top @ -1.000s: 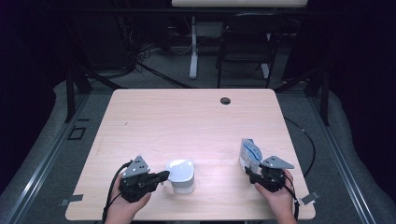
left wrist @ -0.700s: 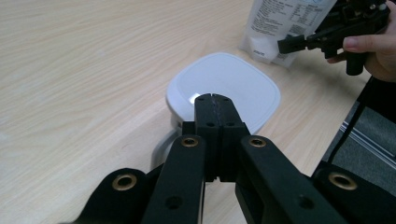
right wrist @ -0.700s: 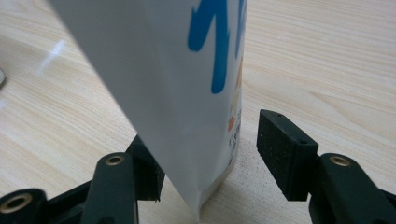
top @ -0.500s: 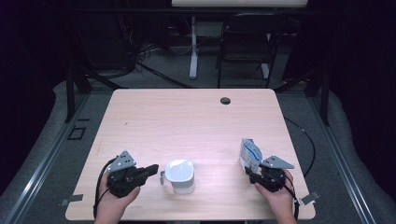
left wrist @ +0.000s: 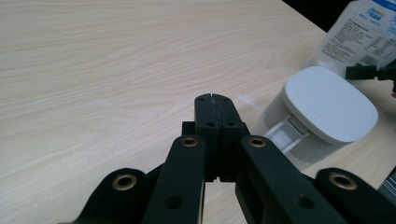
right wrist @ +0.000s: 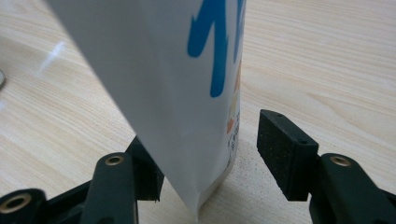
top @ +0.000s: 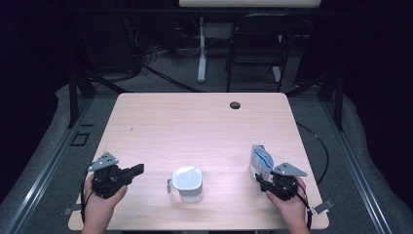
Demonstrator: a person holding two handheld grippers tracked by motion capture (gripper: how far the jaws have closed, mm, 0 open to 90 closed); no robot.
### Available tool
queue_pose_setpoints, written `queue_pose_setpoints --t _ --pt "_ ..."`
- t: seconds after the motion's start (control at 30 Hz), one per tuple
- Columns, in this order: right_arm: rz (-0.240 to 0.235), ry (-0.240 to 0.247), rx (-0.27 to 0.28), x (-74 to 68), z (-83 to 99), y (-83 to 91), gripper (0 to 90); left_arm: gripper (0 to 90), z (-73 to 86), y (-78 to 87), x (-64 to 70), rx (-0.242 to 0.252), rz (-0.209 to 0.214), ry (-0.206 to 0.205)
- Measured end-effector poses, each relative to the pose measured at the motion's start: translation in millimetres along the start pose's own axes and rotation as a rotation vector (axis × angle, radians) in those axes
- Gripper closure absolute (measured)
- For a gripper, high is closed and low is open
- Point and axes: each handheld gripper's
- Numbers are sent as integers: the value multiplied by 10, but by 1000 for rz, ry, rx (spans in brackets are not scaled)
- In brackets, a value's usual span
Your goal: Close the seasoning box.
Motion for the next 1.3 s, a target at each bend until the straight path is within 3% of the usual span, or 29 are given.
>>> queue_pose_setpoints --t 0.1,0.2,0.3,0.43,0.6,0.7,0.97,1.03,1.3 --pt "0 0 -2 0 2 -2 447 900 6 38 -136 4 -40 23" --pt "2 0 -1 -2 0 -1 447 900 46 41 -312 7 -69 73" --pt "2 2 -1 -4 -1 -1 446 900 87 25 -430 -3 -115 90" --pt "0 3 -2 -6 0 -7 445 900 145 -19 -543 -6 -137 130" --pt "0 5 -3 -13 0 -10 444 794 230 -101 -665 -6 -206 139" --pt "-1 9 -5 -13 0 -9 444 746 263 -123 -731 -13 -226 157" --pt "1 8 -4 -21 -1 -18 444 603 339 -189 -836 -33 -272 160" --pt "1 11 -8 -24 -2 -18 444 562 366 -222 -847 -31 -301 149" --pt "-1 21 -17 -26 2 -29 439 491 412 -333 -829 -70 -318 112"
Point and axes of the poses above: each handheld gripper's, and its own axes: y roughly backward along the jaws, z roughly out of its underside, x roughly to its right, and after that the axes turned 11 degrees about y, right-handed
